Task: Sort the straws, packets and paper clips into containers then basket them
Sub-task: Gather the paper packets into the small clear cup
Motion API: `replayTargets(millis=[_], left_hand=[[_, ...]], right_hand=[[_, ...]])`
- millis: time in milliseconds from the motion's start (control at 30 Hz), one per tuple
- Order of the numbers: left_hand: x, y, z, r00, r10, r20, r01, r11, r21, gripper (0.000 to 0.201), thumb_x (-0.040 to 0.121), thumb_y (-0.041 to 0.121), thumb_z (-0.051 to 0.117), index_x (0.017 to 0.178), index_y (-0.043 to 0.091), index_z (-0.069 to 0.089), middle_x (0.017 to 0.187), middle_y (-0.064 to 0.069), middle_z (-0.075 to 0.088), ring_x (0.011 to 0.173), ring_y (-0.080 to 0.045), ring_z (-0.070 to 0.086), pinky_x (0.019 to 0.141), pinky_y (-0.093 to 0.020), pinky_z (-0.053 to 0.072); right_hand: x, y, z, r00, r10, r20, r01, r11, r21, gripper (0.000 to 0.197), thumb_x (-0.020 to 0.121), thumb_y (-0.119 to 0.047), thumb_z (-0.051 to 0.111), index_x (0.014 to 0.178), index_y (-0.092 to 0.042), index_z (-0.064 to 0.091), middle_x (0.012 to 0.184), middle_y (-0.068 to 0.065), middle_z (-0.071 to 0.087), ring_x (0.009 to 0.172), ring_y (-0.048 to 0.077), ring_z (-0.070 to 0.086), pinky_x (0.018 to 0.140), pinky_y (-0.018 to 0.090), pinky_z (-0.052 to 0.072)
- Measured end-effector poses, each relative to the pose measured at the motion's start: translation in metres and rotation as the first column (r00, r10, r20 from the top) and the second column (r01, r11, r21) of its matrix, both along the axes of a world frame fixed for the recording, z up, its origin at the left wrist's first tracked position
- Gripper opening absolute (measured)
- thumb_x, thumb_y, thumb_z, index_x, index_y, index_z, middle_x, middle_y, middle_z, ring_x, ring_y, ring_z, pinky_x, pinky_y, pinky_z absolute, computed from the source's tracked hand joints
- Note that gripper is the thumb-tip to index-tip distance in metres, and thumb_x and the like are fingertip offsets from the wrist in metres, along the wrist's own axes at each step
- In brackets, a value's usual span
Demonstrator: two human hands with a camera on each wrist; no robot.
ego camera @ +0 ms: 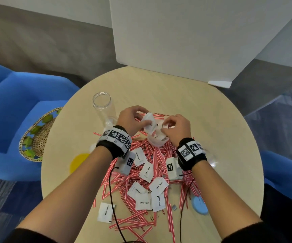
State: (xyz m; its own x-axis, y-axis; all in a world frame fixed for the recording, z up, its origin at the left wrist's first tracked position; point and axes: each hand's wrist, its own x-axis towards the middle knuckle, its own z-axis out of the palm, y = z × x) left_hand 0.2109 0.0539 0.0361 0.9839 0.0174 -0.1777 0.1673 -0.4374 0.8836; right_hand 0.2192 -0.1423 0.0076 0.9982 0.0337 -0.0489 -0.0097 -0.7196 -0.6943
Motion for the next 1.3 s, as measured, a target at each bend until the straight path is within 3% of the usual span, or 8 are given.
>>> replayTargets(millis=[233, 367, 467, 733, 933, 1067, 1200, 1300], left_hand=[[0.012, -0.008, -0.008, 0.998, -0.055, -0.016, 0.056, 0.993, 0.104, 0.021, 0.082, 0.024, 0.076, 0.102, 0.021, 0.071, 0.077, 0.0, 0.073, 0.066, -0.013, 0.069, 0.061, -0.026, 0.057], [0.021, -0.026, -0.008, 0.966, -0.254, -0.043, 0.257, 0.935, 0.244, 0.023, 0.092, 0.019, 0.061, 0.113, 0.019, 0.071, 0.096, 0.0, 0.072, 0.081, -0.014, 0.065, 0.07, -0.022, 0.05], [0.027, -0.043, -0.007, 0.928, -0.37, -0.042, 0.358, 0.856, 0.373, 0.02, 0.094, 0.02, 0.061, 0.11, 0.02, 0.074, 0.088, 0.003, 0.069, 0.068, -0.007, 0.057, 0.063, -0.014, 0.043], [0.037, -0.06, -0.013, 0.896, -0.427, -0.122, 0.4, 0.658, 0.638, 0.005, 0.085, 0.023, 0.07, 0.086, 0.025, 0.074, 0.086, 0.003, 0.072, 0.081, -0.017, 0.066, 0.077, -0.034, 0.058], [0.032, -0.062, -0.024, 0.812, -0.552, -0.189, 0.498, 0.488, 0.717, 0.032, 0.094, 0.045, 0.054, 0.105, 0.022, 0.073, 0.103, -0.003, 0.063, 0.103, -0.022, 0.051, 0.079, -0.031, 0.044], [0.029, -0.063, -0.026, 0.756, -0.625, -0.195, 0.52, 0.393, 0.759, 0.024, 0.097, 0.033, 0.054, 0.112, 0.025, 0.071, 0.107, -0.001, 0.062, 0.106, -0.021, 0.053, 0.078, -0.029, 0.046], [0.031, -0.064, -0.019, 0.793, -0.564, -0.23, 0.525, 0.442, 0.727, 0.045, 0.099, 0.05, 0.043, 0.093, 0.014, 0.07, 0.084, -0.003, 0.067, 0.079, -0.021, 0.061, 0.075, -0.034, 0.055], [0.033, -0.063, -0.021, 0.822, -0.528, -0.212, 0.49, 0.468, 0.736, 0.053, 0.103, 0.044, 0.033, 0.082, 0.008, 0.066, 0.084, -0.006, 0.063, 0.079, -0.02, 0.057, 0.077, -0.035, 0.053]], right_hand=[[-0.012, 0.001, -0.002, 0.994, 0.082, -0.072, -0.084, 0.996, -0.024, 0.017, 0.084, -0.008, 0.07, 0.089, -0.021, 0.079, 0.083, -0.01, 0.072, 0.068, -0.003, 0.057, 0.074, 0.022, 0.05], [-0.013, -0.027, -0.005, 0.979, -0.195, -0.056, 0.2, 0.972, 0.121, 0.024, 0.08, 0.001, 0.069, 0.078, -0.022, 0.077, 0.08, -0.01, 0.07, 0.056, -0.002, 0.049, 0.064, 0.019, 0.047], [-0.003, -0.052, -0.01, 0.955, -0.275, -0.111, 0.285, 0.954, 0.095, 0.024, 0.083, -0.001, 0.07, 0.078, -0.024, 0.075, 0.079, -0.01, 0.07, 0.063, -0.001, 0.056, 0.077, 0.025, 0.054], [0.052, -0.054, -0.04, 0.981, 0.059, -0.187, -0.093, 0.98, -0.179, 0.031, 0.081, -0.01, 0.071, 0.111, -0.016, 0.073, 0.112, 0.002, 0.068, 0.093, 0.019, 0.063, 0.088, 0.03, 0.052], [0.071, -0.044, -0.059, 0.935, 0.252, -0.249, -0.325, 0.89, -0.321, 0.052, 0.08, -0.027, 0.078, 0.129, -0.016, 0.063, 0.108, 0.002, 0.055, 0.096, 0.02, 0.054, 0.083, 0.025, 0.037], [0.074, -0.044, -0.063, 0.937, 0.183, -0.298, -0.265, 0.927, -0.264, 0.043, 0.076, -0.025, 0.083, 0.116, -0.018, 0.07, 0.096, -0.006, 0.057, 0.088, 0.013, 0.056, 0.086, 0.028, 0.05], [0.071, -0.042, -0.063, 0.941, 0.132, -0.311, -0.218, 0.941, -0.258, 0.016, 0.074, -0.024, 0.082, 0.085, -0.023, 0.07, 0.087, -0.007, 0.059, 0.08, 0.013, 0.059, 0.072, 0.027, 0.05], [0.068, -0.039, -0.061, 0.945, 0.102, -0.31, -0.185, 0.95, -0.251, 0.019, 0.073, -0.022, 0.082, 0.082, -0.025, 0.066, 0.085, -0.007, 0.06, 0.08, 0.017, 0.062, 0.064, 0.023, 0.043]])
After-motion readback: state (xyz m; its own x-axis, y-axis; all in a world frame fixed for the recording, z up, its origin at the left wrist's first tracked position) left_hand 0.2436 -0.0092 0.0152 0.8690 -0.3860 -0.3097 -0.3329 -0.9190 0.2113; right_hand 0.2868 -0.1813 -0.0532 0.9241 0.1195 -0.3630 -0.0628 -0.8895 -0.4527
